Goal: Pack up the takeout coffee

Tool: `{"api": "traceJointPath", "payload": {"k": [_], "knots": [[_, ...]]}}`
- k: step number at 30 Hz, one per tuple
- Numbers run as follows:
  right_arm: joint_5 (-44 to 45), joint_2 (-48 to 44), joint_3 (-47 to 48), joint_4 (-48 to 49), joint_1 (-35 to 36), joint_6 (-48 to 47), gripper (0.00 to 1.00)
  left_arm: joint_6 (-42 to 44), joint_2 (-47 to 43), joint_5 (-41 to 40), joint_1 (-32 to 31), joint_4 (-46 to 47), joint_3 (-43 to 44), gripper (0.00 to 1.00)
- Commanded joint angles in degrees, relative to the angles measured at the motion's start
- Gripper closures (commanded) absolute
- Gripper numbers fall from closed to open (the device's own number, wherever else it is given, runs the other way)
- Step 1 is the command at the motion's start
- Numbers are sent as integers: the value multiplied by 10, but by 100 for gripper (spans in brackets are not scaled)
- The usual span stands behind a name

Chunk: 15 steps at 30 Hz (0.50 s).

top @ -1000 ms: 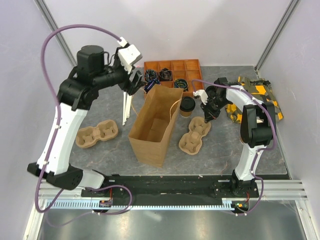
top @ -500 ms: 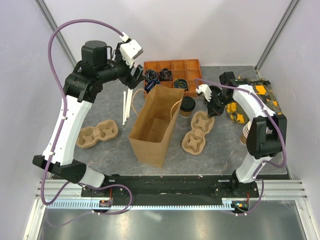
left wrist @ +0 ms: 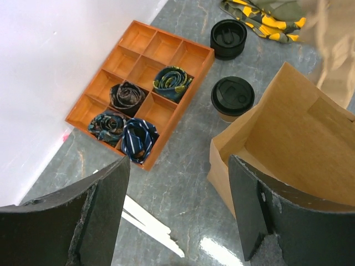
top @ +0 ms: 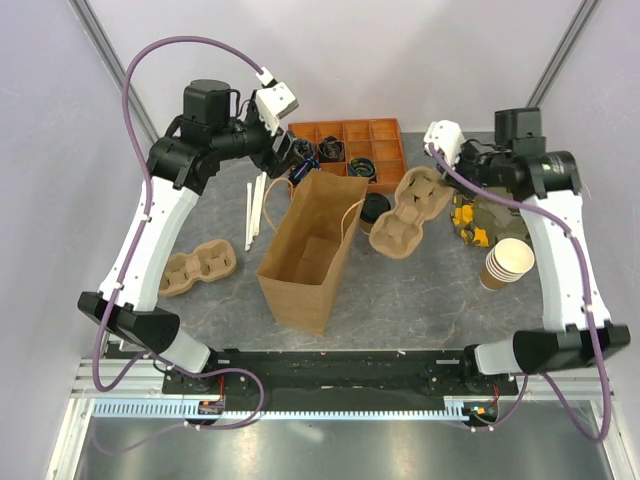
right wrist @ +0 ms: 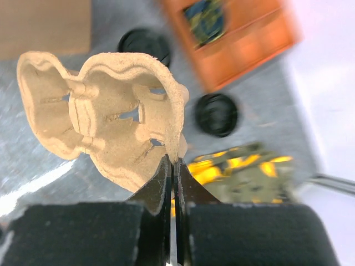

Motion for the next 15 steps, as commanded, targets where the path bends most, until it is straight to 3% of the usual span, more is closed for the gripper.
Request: {"api": "traceJointPath", "payload": {"k": [1, 10, 15], "knots": [[15, -45, 47, 20, -3, 44, 100, -24, -21, 22, 1, 50, -1, 21], [161, -109, 61, 162, -7, 48, 100, -45, -96, 8, 2, 56, -82, 21], [130, -82, 138, 239, -7, 97, 100, -80, -150, -14, 2, 64, -123, 18]]}}
